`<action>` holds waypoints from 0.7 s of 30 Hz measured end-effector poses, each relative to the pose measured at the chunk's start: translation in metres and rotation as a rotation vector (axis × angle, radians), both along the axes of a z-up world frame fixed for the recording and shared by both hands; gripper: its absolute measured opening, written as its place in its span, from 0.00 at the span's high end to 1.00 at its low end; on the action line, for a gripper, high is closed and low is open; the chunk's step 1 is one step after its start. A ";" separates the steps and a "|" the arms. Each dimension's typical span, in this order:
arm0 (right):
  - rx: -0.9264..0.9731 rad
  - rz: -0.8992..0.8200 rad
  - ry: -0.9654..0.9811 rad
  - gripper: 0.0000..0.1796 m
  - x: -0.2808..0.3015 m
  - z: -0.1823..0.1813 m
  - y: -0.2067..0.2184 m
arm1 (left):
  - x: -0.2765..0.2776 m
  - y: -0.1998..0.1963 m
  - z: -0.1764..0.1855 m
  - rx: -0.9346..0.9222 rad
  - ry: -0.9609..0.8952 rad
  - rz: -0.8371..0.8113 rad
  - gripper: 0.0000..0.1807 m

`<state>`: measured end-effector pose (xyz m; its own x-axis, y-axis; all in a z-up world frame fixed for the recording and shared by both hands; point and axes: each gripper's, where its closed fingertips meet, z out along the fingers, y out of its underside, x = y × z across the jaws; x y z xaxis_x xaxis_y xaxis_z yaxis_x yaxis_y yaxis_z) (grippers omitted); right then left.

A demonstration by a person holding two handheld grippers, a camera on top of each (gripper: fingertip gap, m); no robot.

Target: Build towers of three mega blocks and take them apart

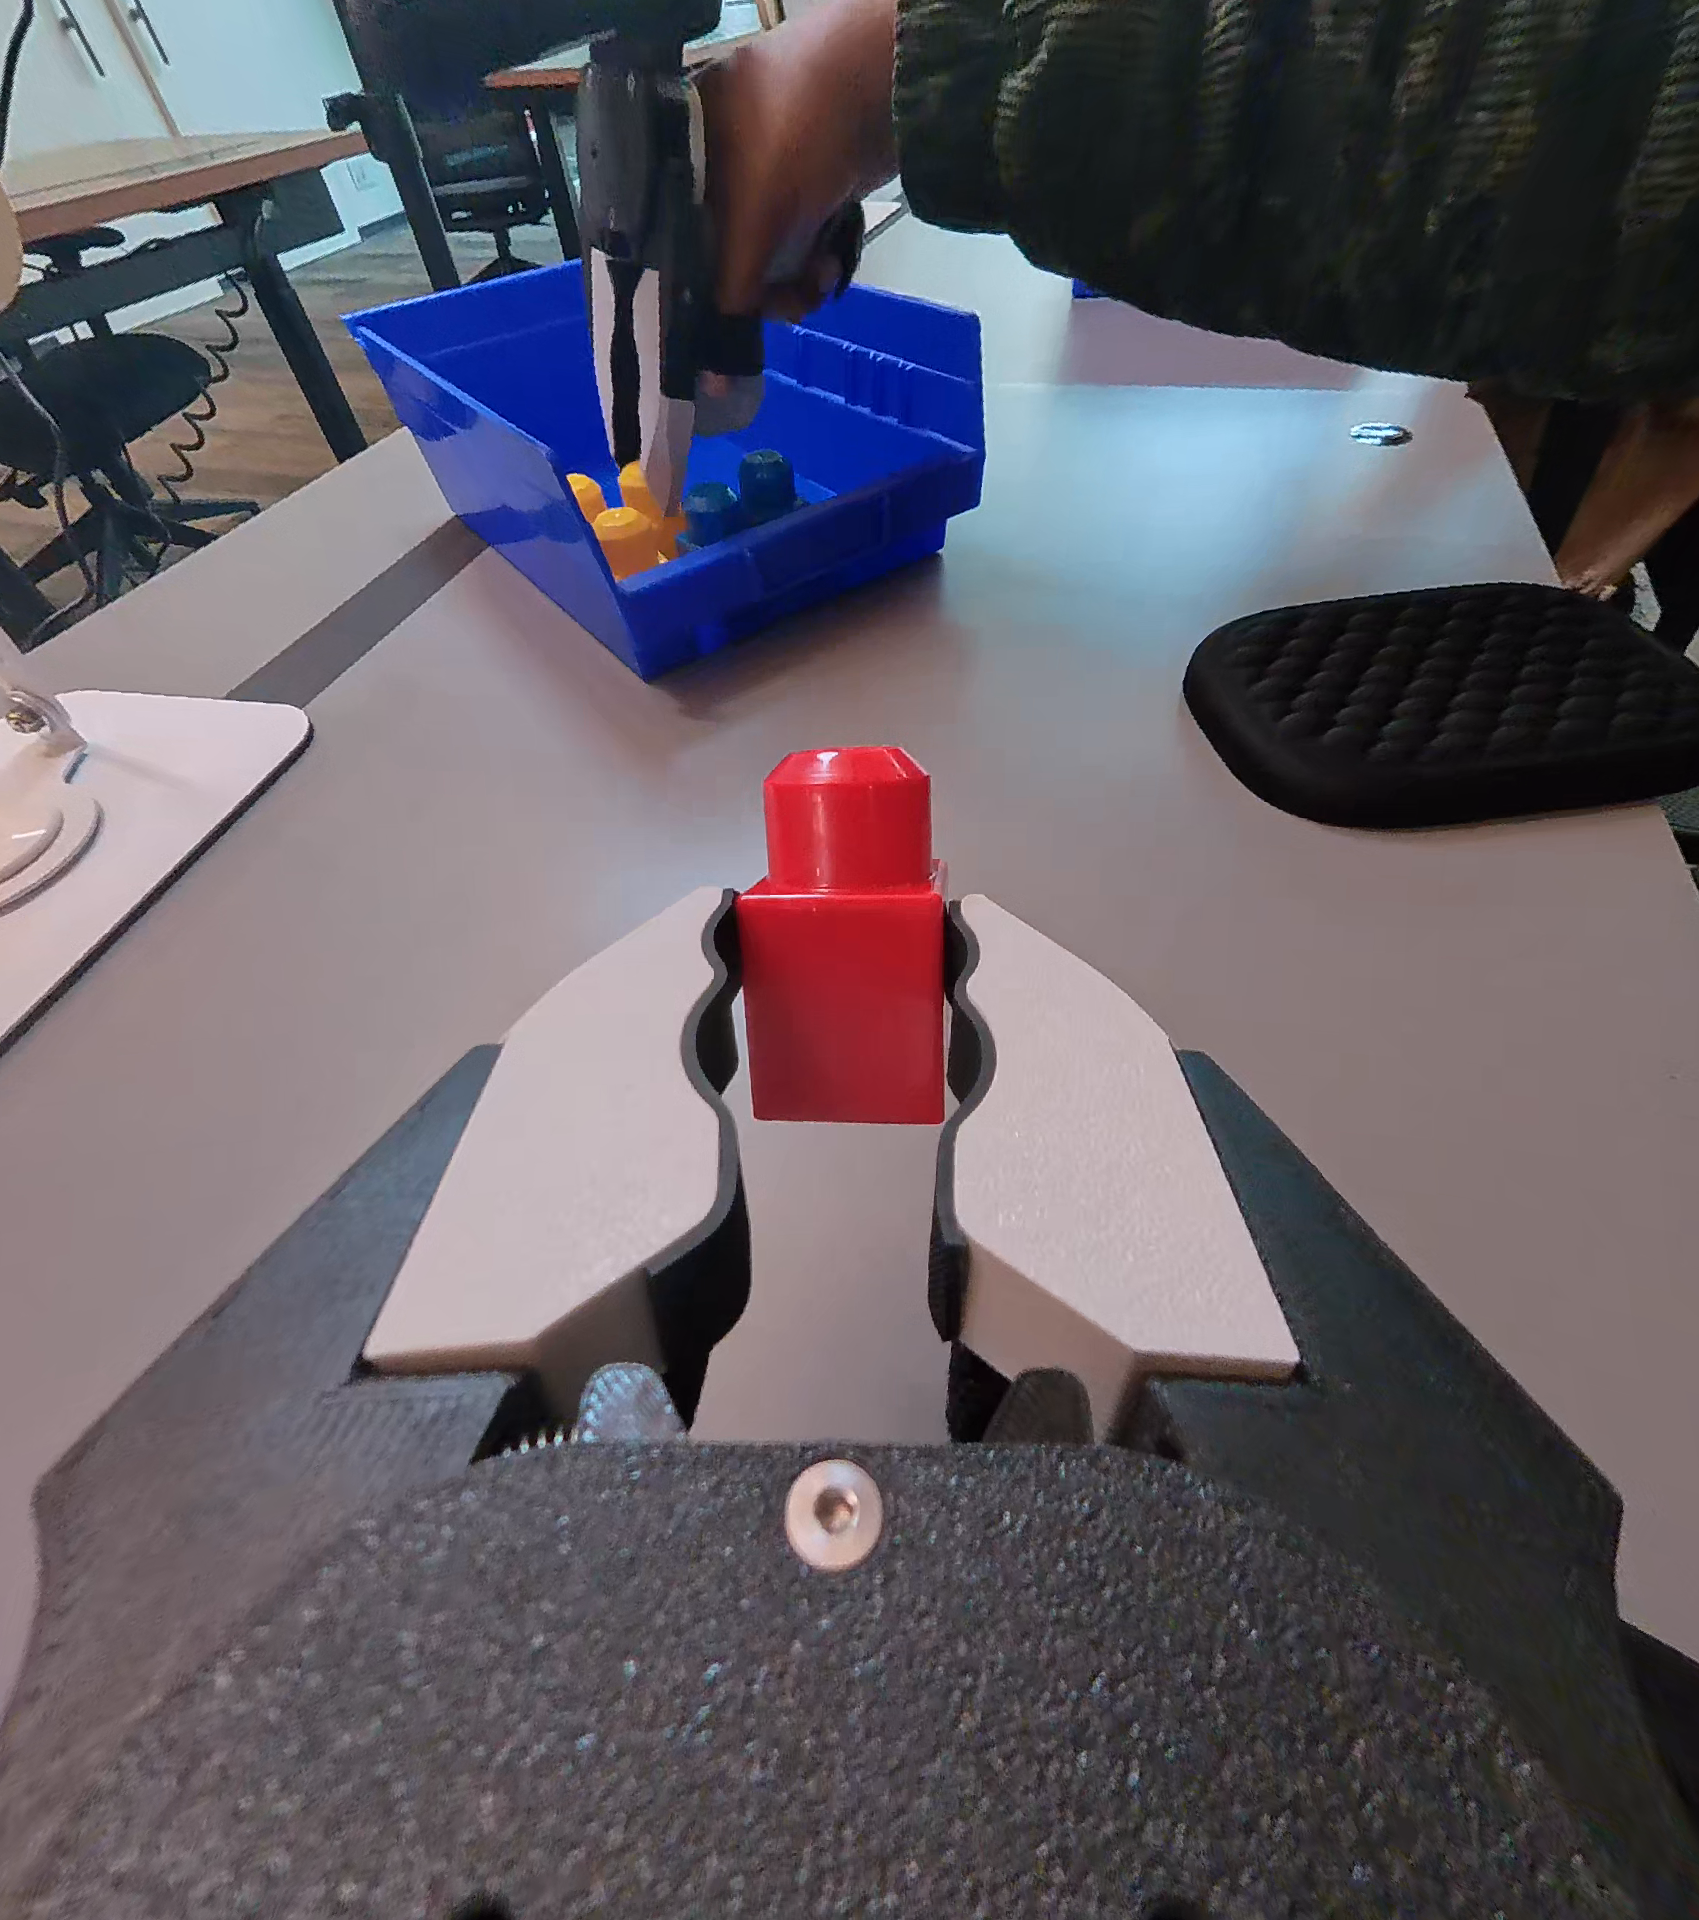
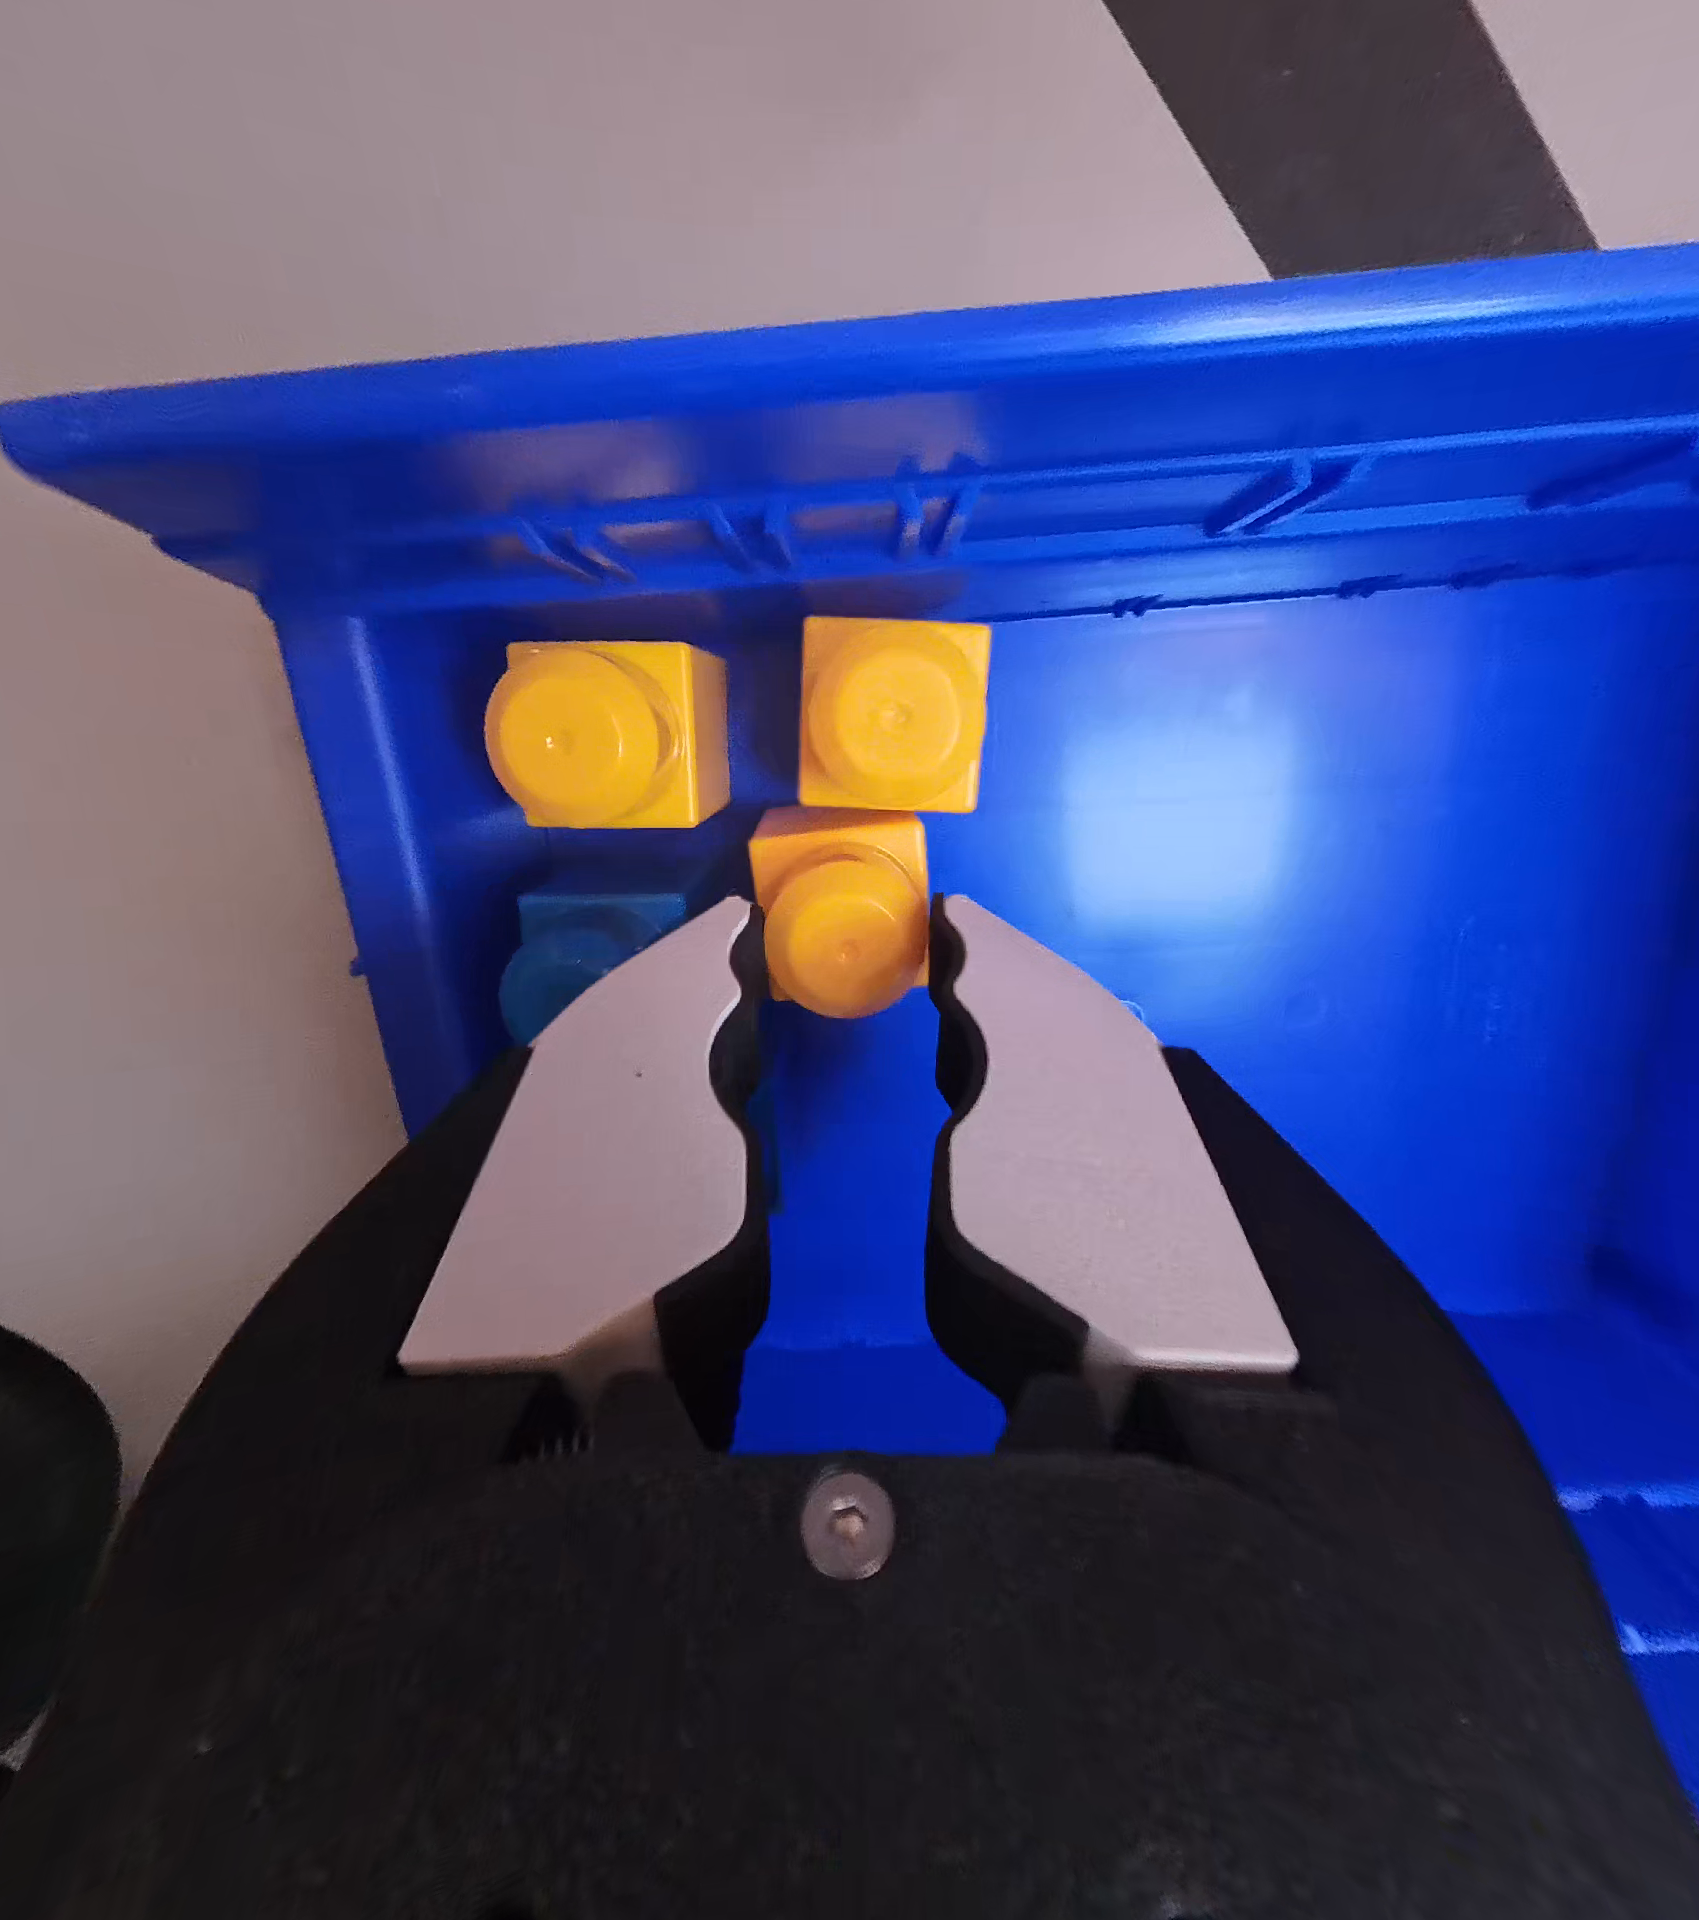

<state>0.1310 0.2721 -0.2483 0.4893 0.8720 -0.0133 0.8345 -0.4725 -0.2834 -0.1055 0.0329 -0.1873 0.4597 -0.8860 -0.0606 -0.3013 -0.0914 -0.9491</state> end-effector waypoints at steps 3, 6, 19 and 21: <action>0.058 0.044 0.019 0.75 -0.005 0.019 -0.003 | 0.001 0.000 0.001 0.010 -0.003 0.001 0.80; 0.162 0.156 0.147 0.72 -0.043 0.064 -0.025 | 0.002 0.000 0.001 0.008 -0.009 -0.002 0.80; 0.134 0.847 0.482 0.75 -0.226 0.091 -0.264 | 0.016 -0.015 0.011 0.053 -0.013 -0.057 0.80; 0.133 0.853 0.461 0.84 -0.229 0.086 -0.263 | 0.017 -0.016 0.008 0.060 0.009 -0.061 0.80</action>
